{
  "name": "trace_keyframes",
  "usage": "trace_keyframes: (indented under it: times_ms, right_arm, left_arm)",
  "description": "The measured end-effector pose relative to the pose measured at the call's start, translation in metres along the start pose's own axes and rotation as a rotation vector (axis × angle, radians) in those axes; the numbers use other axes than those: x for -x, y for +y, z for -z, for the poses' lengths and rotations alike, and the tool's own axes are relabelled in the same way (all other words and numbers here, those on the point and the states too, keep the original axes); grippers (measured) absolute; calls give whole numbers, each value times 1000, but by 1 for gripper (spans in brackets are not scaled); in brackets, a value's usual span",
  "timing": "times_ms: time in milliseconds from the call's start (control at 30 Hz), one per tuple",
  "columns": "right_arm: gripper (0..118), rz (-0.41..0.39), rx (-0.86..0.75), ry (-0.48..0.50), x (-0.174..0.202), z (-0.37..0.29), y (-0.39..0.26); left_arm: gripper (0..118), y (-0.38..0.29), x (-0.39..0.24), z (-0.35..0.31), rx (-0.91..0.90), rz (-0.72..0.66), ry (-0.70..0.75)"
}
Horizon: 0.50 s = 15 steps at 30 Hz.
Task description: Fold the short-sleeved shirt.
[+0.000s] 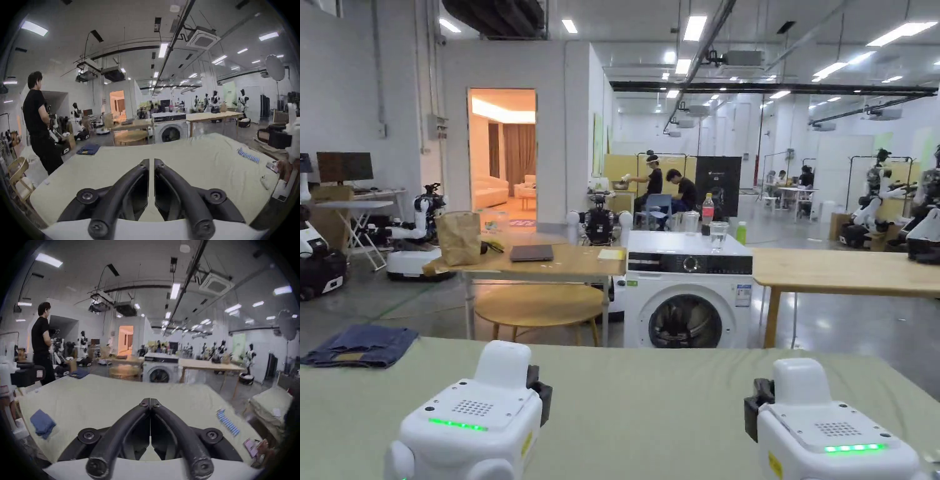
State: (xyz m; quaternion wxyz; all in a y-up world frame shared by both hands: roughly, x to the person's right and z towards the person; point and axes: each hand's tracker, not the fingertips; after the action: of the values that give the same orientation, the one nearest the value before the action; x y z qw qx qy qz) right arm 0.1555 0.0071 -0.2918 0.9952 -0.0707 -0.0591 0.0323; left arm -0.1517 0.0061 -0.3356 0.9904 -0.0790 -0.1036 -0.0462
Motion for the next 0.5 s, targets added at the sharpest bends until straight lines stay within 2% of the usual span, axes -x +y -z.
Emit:
trace_keyframes:
  times_ms: [133,267,367,467,500]
  right_arm:
    - [0,32,4,28,-4,-8,3]
    - [0,56,-2,56,-1,-11,-1]
    - [0,58,-5,56,3,-12,-4]
    - [0,60,-5,64,6,-13,-7]
    - [1,56,-6,63,7,-14,-7]
  left_arm:
    - [1,-4,-12,-16,-20,-101,-15]
    - [1,-6,-15,-19,10,-47,-2]
    - [1,-8,-8,-20,6,-101,-6]
    - [1,-11,-7,-25,3,-96,0]
    - [12,-11,-7,-26,-6,-89,1]
